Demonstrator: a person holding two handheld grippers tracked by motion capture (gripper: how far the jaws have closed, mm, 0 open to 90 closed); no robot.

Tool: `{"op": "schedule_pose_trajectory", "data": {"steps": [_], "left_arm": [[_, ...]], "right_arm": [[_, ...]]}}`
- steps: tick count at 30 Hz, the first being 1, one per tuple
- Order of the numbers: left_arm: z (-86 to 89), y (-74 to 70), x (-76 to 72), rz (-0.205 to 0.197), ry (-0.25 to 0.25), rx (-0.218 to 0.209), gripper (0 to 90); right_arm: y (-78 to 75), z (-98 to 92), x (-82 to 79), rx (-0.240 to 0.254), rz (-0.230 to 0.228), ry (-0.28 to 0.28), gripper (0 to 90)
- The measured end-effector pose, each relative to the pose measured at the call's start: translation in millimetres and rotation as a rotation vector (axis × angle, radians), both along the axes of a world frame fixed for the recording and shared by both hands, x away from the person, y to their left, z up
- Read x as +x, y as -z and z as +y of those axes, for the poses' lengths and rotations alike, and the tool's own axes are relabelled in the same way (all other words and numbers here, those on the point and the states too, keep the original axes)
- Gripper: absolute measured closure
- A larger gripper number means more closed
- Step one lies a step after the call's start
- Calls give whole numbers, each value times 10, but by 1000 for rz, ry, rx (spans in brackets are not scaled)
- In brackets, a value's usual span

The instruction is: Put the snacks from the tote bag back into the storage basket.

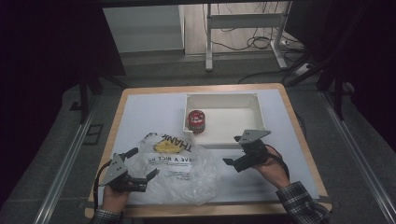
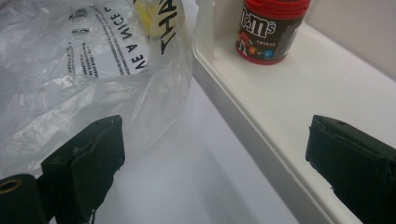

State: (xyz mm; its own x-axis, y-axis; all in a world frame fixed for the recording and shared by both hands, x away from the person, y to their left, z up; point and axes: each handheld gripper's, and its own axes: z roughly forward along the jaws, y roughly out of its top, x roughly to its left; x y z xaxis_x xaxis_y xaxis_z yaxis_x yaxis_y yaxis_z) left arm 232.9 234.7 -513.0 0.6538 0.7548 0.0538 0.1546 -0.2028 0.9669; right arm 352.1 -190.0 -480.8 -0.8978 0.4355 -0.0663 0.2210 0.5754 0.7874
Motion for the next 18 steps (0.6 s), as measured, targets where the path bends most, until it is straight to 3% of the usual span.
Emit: {"op": "schedule_pose_trajectory", "data": {"steps": [12,18], "left_arm": [[-12,3,3,1,1,8,0],[-21,4,4,0,3,33,0]], "right_arm": [[12,-112,-82,-1,5,14,51],[17,-158,-112,6,9,18,51]]}}
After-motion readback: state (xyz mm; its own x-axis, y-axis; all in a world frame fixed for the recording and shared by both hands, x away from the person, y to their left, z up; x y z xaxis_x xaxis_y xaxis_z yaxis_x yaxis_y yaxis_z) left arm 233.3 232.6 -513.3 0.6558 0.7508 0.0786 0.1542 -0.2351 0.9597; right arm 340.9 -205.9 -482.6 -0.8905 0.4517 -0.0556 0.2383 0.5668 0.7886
